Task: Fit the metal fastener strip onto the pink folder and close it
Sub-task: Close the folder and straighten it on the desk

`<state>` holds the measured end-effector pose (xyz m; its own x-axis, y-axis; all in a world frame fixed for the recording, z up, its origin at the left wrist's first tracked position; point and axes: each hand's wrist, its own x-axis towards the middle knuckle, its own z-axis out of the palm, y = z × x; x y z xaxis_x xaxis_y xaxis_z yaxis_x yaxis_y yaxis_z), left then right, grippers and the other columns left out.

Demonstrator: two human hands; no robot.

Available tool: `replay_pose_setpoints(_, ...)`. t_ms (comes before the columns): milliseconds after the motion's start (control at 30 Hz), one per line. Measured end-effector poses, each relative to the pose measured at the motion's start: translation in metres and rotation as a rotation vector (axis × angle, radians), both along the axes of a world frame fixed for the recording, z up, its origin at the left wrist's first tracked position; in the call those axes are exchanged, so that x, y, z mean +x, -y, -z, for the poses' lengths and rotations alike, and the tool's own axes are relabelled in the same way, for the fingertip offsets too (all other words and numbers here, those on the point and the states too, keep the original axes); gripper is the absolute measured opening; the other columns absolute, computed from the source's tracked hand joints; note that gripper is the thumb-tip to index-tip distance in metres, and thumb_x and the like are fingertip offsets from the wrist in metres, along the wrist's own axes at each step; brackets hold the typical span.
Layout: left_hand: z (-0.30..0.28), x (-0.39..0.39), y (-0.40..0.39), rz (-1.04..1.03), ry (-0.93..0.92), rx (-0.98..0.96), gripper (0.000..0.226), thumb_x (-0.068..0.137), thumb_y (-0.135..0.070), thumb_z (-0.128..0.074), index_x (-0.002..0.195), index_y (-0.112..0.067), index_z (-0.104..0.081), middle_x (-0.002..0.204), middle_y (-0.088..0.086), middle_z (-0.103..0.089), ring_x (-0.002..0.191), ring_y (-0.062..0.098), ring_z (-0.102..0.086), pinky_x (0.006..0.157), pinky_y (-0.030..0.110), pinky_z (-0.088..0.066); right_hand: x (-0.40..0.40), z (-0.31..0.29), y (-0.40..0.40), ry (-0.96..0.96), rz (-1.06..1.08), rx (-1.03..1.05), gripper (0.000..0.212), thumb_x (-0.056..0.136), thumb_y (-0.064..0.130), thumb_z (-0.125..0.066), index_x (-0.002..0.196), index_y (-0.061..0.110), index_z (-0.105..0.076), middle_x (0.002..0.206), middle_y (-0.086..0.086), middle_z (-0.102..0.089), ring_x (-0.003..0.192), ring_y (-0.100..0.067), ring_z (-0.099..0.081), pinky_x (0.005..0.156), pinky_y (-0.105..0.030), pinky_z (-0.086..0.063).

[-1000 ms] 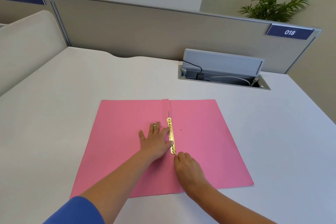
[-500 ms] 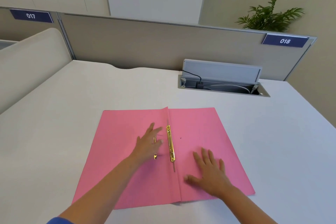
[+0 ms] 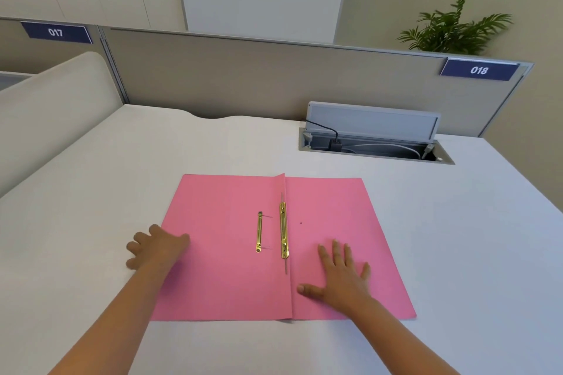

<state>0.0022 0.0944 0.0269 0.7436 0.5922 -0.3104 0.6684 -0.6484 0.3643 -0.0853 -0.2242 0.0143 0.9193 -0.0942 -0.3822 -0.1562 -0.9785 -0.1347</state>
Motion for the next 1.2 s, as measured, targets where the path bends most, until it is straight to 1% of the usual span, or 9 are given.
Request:
replay_pose_setpoints(300, -0.057, 0.020, -0.035, 0.005, 0.129, -0.623, 0.063, 0.080, -0.029, -0.069, 0.130, 0.001, -0.045, 0.140, 0.022, -0.042, 0.128, 0.042, -0.040, 0.108, 0.053, -0.034, 0.007, -0.005, -0.001, -0.005, 0.052, 0.036, 0.109, 0.068, 0.078, -0.051, 0.152, 0.030, -0.001, 0.161, -0.001, 0.015, 0.149, -0.025, 0.013, 0.111, -0.067, -0.006)
replay_pose_setpoints(433, -0.099, 0.021, -0.023, 0.169, 0.218, -0.648, 0.051, 0.083, -0.032, -0.065, 0.123, -0.004, -0.052, 0.102, 0.013, -0.053, 0.089, 0.032, -0.050, 0.077, 0.037, -0.040, 0.010, -0.005, -0.001, 0.016, 0.095, 0.059, 0.109, 0.066, 0.077, -0.054, 0.151, 0.031, -0.005, 0.162, 0.000, 0.012, 0.149, -0.025, 0.011, 0.111, -0.067, -0.007)
replay_pose_setpoints(533, -0.127, 0.013, -0.006, 0.296, 0.291, -0.782, 0.040, 0.085, -0.040, -0.059, 0.114, -0.012, -0.061, 0.107, 0.015, -0.064, 0.094, 0.034, -0.058, 0.087, 0.043, -0.046, 0.015, -0.013, -0.001, 0.044, 0.157, 0.128, 0.100, 0.066, 0.069, -0.062, 0.148, 0.029, -0.021, 0.161, 0.005, -0.005, 0.149, -0.021, -0.002, 0.111, -0.065, -0.014)
replay_pose_setpoints(600, -0.139, 0.005, 0.007, 0.365, 0.304, -0.918, 0.047, 0.086, -0.052, -0.050, 0.109, -0.014, -0.065, 0.113, 0.017, -0.065, 0.097, 0.033, -0.059, 0.093, 0.046, -0.044, 0.021, -0.023, 0.003, 0.101, 0.247, 0.283, 0.084, 0.070, 0.058, -0.068, 0.141, 0.026, -0.038, 0.155, 0.002, -0.027, 0.143, -0.020, -0.024, 0.112, -0.059, -0.024)
replay_pose_setpoints(733, -0.143, -0.006, 0.054, 0.517, 0.250, -1.222, 0.067, 0.085, -0.068, -0.026, 0.109, -0.017, -0.063, 0.103, 0.009, -0.066, 0.092, 0.024, -0.059, 0.072, 0.035, -0.044, 0.031, -0.055, 0.029, 0.132, 0.578, 0.930, 0.053, 0.083, 0.040, -0.066, 0.128, 0.014, -0.055, 0.132, -0.005, -0.056, 0.117, -0.022, -0.050, 0.101, -0.042, -0.039)
replay_pose_setpoints(833, -0.129, -0.015, 0.096, 0.617, 0.143, -1.210, 0.070, 0.085, -0.067, -0.014, 0.108, -0.025, -0.064, 0.105, -0.005, -0.071, 0.096, 0.016, -0.062, 0.080, 0.036, -0.041, 0.031, -0.075, 0.055, 0.035, 0.727, 1.340, 0.043, 0.093, 0.049, -0.045, 0.119, 0.018, -0.059, 0.118, -0.003, -0.062, 0.113, -0.024, -0.054, 0.095, -0.050, -0.040)
replay_pose_setpoints(967, -0.100, -0.030, 0.140, 0.710, 0.007, -1.091, 0.065, 0.088, -0.063, -0.015, 0.113, -0.027, -0.063, 0.126, -0.009, -0.063, 0.112, 0.014, -0.054, 0.092, 0.037, -0.035, 0.028, -0.087, 0.087, 0.108, 0.807, 1.581, 0.062, 0.092, 0.062, -0.024, 0.110, 0.015, -0.060, 0.090, -0.007, -0.072, 0.086, -0.026, -0.064, 0.074, -0.039, -0.049)
replay_pose_setpoints(1100, -0.076, -0.038, 0.160, 0.748, -0.068, -0.988, 0.054, 0.092, -0.056, -0.024, 0.118, -0.026, -0.060, 0.127, -0.010, -0.060, 0.117, 0.010, -0.051, 0.098, 0.035, -0.031, 0.017, -0.094, 0.110, 0.091, 0.771, 1.555, 0.069, 0.090, 0.066, -0.024, 0.098, 0.009, -0.062, 0.063, -0.010, -0.070, 0.055, -0.027, -0.068, 0.054, -0.032, -0.053)
replay_pose_setpoints(1200, -0.063, -0.035, 0.164, 0.647, 0.030, -0.930, 0.033, 0.093, -0.042, -0.043, 0.110, -0.021, -0.060, 0.127, -0.002, -0.058, 0.109, 0.012, -0.051, 0.085, 0.026, -0.036, 0.010, -0.086, 0.122, 0.094, 0.723, 1.263, 0.057, 0.091, 0.059, -0.038, 0.106, 0.012, -0.066, 0.084, -0.009, -0.073, 0.075, -0.027, -0.068, 0.066, -0.036, -0.052)
